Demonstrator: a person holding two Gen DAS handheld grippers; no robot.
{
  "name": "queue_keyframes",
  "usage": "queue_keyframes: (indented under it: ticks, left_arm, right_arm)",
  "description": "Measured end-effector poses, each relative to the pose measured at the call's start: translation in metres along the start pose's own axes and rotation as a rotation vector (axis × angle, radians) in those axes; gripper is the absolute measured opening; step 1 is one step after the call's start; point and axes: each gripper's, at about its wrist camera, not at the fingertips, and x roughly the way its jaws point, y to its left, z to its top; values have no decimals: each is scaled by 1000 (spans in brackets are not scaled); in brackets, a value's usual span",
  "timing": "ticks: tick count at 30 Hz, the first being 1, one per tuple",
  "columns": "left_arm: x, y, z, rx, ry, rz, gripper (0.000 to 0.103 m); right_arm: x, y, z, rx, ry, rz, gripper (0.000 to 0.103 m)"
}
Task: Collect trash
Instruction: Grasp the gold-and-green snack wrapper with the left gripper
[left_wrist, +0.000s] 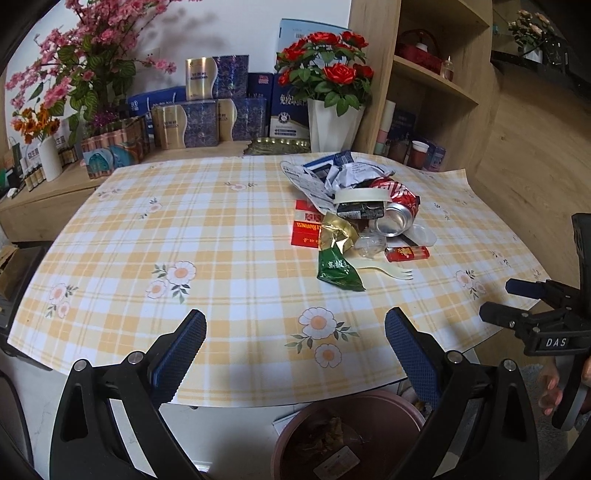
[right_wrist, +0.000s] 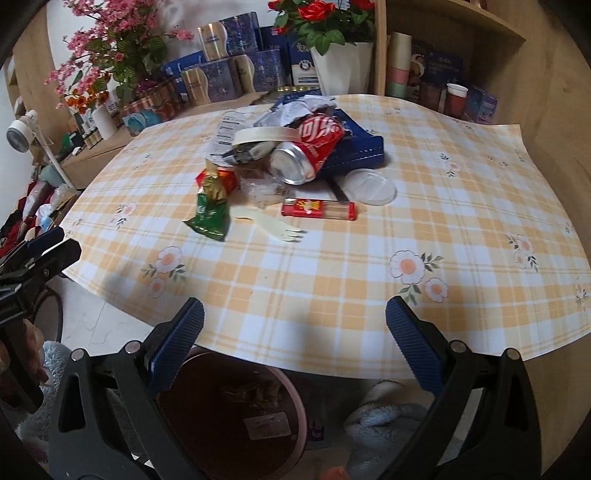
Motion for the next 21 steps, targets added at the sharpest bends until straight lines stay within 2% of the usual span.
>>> queue_keyframes:
  ticks: [5, 10, 13, 16, 18, 21]
  left_arm:
    - [11, -3, 5, -5, 23, -36, 94]
    - [33, -11, 14, -21, 78, -96, 81]
    - [56, -17, 22, -32, 112, -118, 77]
    - [85, -22, 32, -50, 153, -135, 69]
    - [106, -24, 38, -70, 185, -140, 62]
    - [130, -24, 46, -88, 208, -131, 57]
  right_arm:
    - [9, -15, 0, 42, 23, 18, 97]
    - [14, -29, 1, 101, 17, 28, 97]
    - [16, -40, 4, 141, 6, 30, 97]
    - [17, -49, 6, 168, -4, 32, 97]
    - [17, -54, 8, 178, -8, 34, 93]
    - [19, -62, 10, 191, -11, 37, 86]
